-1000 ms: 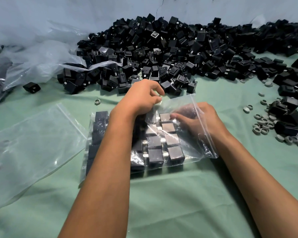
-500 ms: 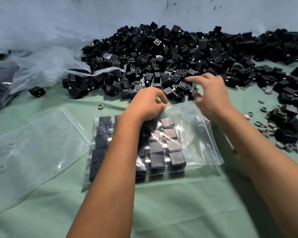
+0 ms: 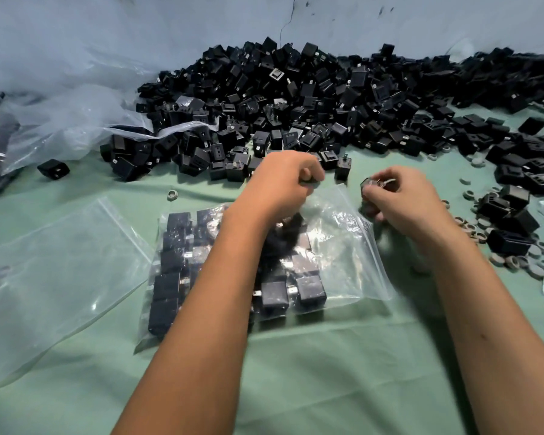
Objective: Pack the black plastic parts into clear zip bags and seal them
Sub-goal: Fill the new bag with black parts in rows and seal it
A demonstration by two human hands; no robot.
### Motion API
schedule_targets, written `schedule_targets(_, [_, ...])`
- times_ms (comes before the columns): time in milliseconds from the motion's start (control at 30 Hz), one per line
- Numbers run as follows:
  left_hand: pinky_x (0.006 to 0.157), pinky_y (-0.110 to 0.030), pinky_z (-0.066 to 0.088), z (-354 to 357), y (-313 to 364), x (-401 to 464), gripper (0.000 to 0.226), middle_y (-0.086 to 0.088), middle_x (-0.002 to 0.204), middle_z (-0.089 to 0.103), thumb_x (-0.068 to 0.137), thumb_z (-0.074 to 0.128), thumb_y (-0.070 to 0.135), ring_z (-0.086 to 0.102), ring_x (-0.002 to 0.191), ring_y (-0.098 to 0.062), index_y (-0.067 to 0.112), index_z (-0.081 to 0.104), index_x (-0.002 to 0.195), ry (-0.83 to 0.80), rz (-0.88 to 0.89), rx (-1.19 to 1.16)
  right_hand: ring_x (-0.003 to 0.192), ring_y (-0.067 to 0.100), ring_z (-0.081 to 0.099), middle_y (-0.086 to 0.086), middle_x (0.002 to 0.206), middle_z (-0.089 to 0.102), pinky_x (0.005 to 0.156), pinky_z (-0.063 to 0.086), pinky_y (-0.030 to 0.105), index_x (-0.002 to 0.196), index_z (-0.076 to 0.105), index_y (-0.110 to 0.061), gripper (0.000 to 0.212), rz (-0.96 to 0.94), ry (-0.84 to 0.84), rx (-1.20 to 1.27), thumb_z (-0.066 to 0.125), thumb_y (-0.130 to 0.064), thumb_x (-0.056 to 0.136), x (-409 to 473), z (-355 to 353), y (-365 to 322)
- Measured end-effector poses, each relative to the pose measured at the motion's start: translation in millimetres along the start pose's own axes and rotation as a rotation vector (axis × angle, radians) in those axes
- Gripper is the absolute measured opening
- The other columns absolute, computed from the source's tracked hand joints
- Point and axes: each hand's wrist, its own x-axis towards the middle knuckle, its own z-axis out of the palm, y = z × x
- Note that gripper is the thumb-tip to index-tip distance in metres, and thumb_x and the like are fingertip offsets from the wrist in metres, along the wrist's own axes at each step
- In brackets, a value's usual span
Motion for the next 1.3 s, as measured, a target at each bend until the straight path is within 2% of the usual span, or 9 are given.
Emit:
schedule_targets(67, [0.099,-0.038,0.051,9,11,2,0.041,0.002,0.112,0.059,0.095,0.063,-0.001,0.055,0.111,-0.016,0.033,0.073,0.115,-0.074,0.089,0.043,0.062,0.008,0.069,0.004,0.081,0.077,0.061,0.057,0.035,0.092,0.074,-0.022,0.011,-0.022,-0.048,0.05,0.068,-0.03,0.095,-12,3,5])
schedule_targets(200, [0.109,-0.037,0.034,24,14,3,0.045,0.0,0.124,0.051,0.099,0.059,0.003,0.034,0.126,-0.021,0.039,0.067,0.126,-0.153,0.145,0.177,0.062,0.018,0.061,0.01,0.083,0.077,0.058,0.05,0.038,0.095,0.075,-0.02,0.016,-0.033,-0.114,0.171,0.072,-0.035,0.096,-20,8,1])
schedule_targets(333, [0.106,-0.031,0.034,20,9,2,0.031,0.001,0.121,0.052,0.097,0.067,0.009,0.034,0.122,-0.019,0.034,0.073,0.113,-0.093,0.172,0.153,0.069,0.019,0.06,0.006,0.081,0.076,0.057,0.051,0.025,0.092,0.077,-0.015,0.01,-0.011,-0.24,0.321,0.074,-0.023,0.095,-24,6,1])
schedule_targets(467, [0.103,-0.034,0.039,8,7,2,0.014,0.001,0.114,0.057,0.089,0.078,0.017,0.041,0.118,-0.021,0.029,0.078,0.097,0.012,0.225,0.087,0.052,0.003,0.059,0.006,0.078,0.076,0.045,0.044,0.013,0.095,0.081,-0.013,0.009,-0.036,-0.428,0.429,0.075,-0.014,0.09,-28,4,-2])
schedule_targets(633, [0.106,-0.035,0.04,2,9,5,0.013,0.001,0.112,0.062,0.086,0.081,0.019,0.05,0.117,-0.022,0.028,0.082,0.095,0.063,0.252,-0.011,0.069,0.023,0.07,0.009,0.082,0.076,0.065,0.057,0.043,0.089,0.077,-0.016,0.016,-0.265,-0.233,0.163,0.083,-0.029,0.082,-34,18,-7])
schedule_targets(800, [0.102,-0.037,0.043,6,11,5,0.013,0.002,0.11,0.062,0.086,0.081,0.02,0.053,0.112,-0.02,0.029,0.082,0.095,0.069,0.253,0.001,0.075,0.028,0.066,0.019,0.083,0.068,0.067,0.053,0.049,0.083,0.079,-0.012,0.014,-0.457,0.007,-0.075,0.079,-0.026,0.085,-36,28,-12])
schedule_targets(933, [0.09,-0.036,0.05,4,10,4,0.014,0.0,0.102,0.062,0.084,0.082,0.016,0.06,0.097,-0.014,0.027,0.083,0.094,0.122,0.217,-0.062,0.079,0.028,0.074,0.004,0.08,0.076,0.073,0.06,0.052,0.087,0.078,-0.02,0.013,-0.363,-0.169,0.085,0.085,-0.031,0.083,-39,22,-13])
schedule_targets(1167, [0.087,-0.034,0.055,10,15,4,0.013,0.008,0.092,0.057,0.084,0.083,0.012,0.061,0.087,-0.008,0.023,0.083,0.091,0.115,0.212,-0.064,0.079,0.033,0.073,0.009,0.079,0.076,0.072,0.058,0.053,0.087,0.079,-0.015,0.012,-0.361,-0.157,0.027,0.085,-0.025,0.083,-43,23,-18])
schedule_targets(1300, [0.085,-0.028,0.054,10,14,5,0.013,0.015,0.086,0.054,0.084,0.083,0.013,0.058,0.081,0.001,0.025,0.083,0.09,0.123,0.207,-0.07,0.086,0.041,0.072,0.017,0.087,0.074,0.08,0.058,0.059,0.095,0.076,-0.013,0.019,-0.32,-0.311,0.083,0.087,-0.011,0.079,-43,18,-16])
